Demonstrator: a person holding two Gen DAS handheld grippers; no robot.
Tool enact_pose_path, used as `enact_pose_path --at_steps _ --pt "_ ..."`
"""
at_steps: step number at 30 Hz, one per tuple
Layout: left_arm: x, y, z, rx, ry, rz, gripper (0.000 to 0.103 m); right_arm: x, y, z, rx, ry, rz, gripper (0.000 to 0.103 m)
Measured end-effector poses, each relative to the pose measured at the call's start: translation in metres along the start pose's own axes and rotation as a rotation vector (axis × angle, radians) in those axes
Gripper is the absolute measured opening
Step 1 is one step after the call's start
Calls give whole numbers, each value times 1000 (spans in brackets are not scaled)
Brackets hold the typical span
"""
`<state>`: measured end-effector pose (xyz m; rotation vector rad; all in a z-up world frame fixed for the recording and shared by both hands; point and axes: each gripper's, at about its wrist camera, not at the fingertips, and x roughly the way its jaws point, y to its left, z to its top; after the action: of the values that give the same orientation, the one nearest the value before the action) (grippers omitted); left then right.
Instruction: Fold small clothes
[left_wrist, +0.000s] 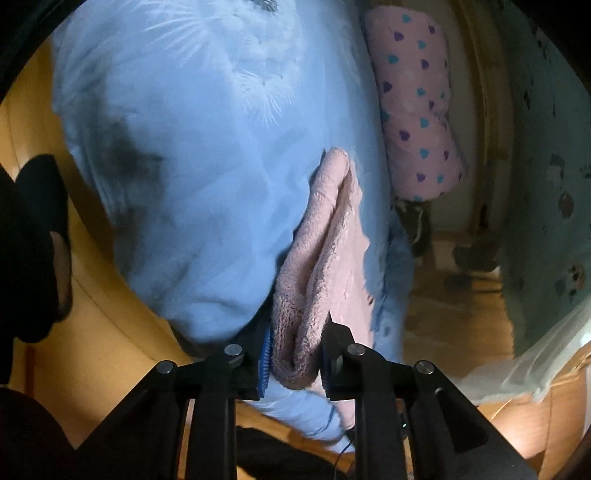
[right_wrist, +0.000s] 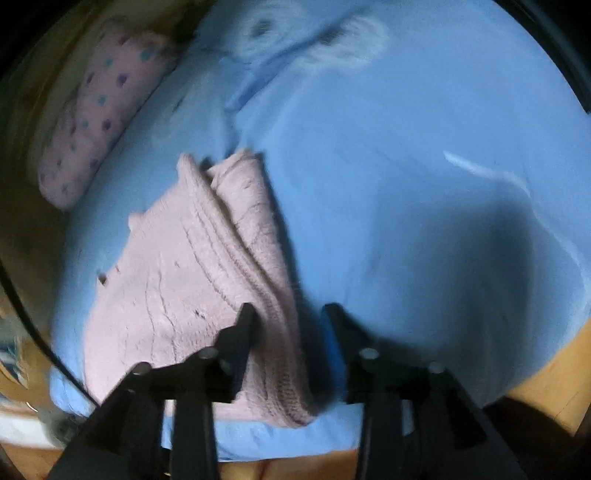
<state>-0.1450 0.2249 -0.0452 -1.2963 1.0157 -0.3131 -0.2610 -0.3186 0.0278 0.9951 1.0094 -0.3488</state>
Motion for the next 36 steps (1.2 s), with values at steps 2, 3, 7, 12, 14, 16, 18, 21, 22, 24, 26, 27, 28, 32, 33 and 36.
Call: enact_pose_path --at_steps 2,3,7,12,14,16,18,21,22,24,26,27,28,32,33,36 --pt "2 -2 -1 16 -9 10 1 -9 0 2 30 -32 -39 58" --pt "2 -4 -2 36 -19 21 1 -16 2 2 27 -72 -89 61" --pt "7 -8 -3 59 -33 13 4 -39 30 -3 -58 -245 -190 69" --pt "9 -8 -2 68 -20 -3 13 -43 95 -22 -293 -439 -144 89" --pt "10 -10 -1 85 -13 1 18 -34 126 -34 -391 -450 -84 94" --pt "13 -18 -1 128 -7 44 20 -16 155 -47 -489 -410 -18 95" --pt "19 -30 -6 218 -12 122 20 8 184 -65 -581 -338 20 95" --pt "24 -47 -16 354 -49 222 20 43 224 -88 -699 -247 40 95" --pt "26 -50 -19 387 -61 244 20 53 236 -95 -736 -223 50 95" --pt "28 -52 -22 413 -73 262 20 67 264 -109 -816 -197 72 95" --pt "28 -48 -20 387 -79 242 20 77 288 -120 -858 -170 102 95" --pt "28 -41 -16 350 -77 203 20 87 302 -124 -878 -136 123 95" --pt "26 -34 -13 313 -75 165 20 92 311 -130 -889 -117 136 95" --pt "22 -20 -9 253 -79 88 20 121 340 -159 -952 -41 149 97" --pt "23 -24 -15 306 -91 120 19 130 347 -165 -973 -24 143 97" --pt "31 -42 -36 483 -144 255 19 151 369 -186 -1048 33 138 97"
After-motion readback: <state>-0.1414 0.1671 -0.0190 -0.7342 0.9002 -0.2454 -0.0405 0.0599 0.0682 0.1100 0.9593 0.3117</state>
